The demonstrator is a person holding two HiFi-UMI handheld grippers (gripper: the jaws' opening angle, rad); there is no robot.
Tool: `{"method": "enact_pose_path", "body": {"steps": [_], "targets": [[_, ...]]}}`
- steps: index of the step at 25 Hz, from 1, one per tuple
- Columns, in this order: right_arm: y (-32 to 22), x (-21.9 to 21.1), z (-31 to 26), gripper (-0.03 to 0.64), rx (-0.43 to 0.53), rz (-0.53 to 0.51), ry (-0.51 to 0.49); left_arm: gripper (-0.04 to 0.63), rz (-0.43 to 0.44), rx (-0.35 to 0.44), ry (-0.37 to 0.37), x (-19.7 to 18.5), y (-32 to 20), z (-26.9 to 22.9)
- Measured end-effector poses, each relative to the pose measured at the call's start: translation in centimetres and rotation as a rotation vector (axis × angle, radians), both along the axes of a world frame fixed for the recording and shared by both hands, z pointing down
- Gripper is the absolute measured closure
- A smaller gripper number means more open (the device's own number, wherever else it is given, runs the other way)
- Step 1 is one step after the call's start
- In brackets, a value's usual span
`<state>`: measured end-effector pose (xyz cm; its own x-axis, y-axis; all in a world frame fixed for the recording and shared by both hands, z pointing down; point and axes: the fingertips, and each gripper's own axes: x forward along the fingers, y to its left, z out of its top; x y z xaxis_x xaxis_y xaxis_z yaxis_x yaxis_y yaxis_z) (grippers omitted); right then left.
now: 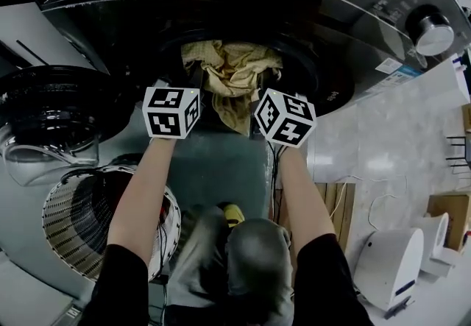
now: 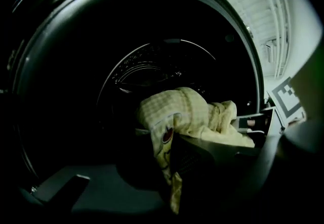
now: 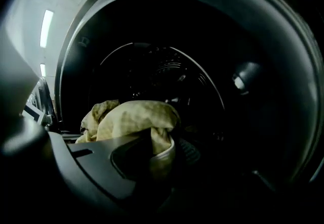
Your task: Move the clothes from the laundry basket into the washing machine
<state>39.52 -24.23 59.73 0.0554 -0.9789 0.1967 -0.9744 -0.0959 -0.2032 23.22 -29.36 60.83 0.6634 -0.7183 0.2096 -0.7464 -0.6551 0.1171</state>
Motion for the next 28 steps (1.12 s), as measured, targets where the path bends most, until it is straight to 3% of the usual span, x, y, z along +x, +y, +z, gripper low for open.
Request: {"method": "enact_pose_path", "body": {"steps": [6,13,28], "targets": [[-1.8,0.7,0.9,0.522,-0.021,0.012,-0.023,0.541,-0.016,-0.024,-0.012,0.9,-1.8,0.9],[-2.4,1.1,1.0,0.454,-0.022,0.015,-0.013,0.531,-0.024,-0.064,-0.057,1.6,-2.5,2.0],[-2.6,1.1,1.1,0.381,-0.006,0.028,-0.023,0.399,0.012,-0.092,-0.059,2.4,-2.4,2.2]]}}
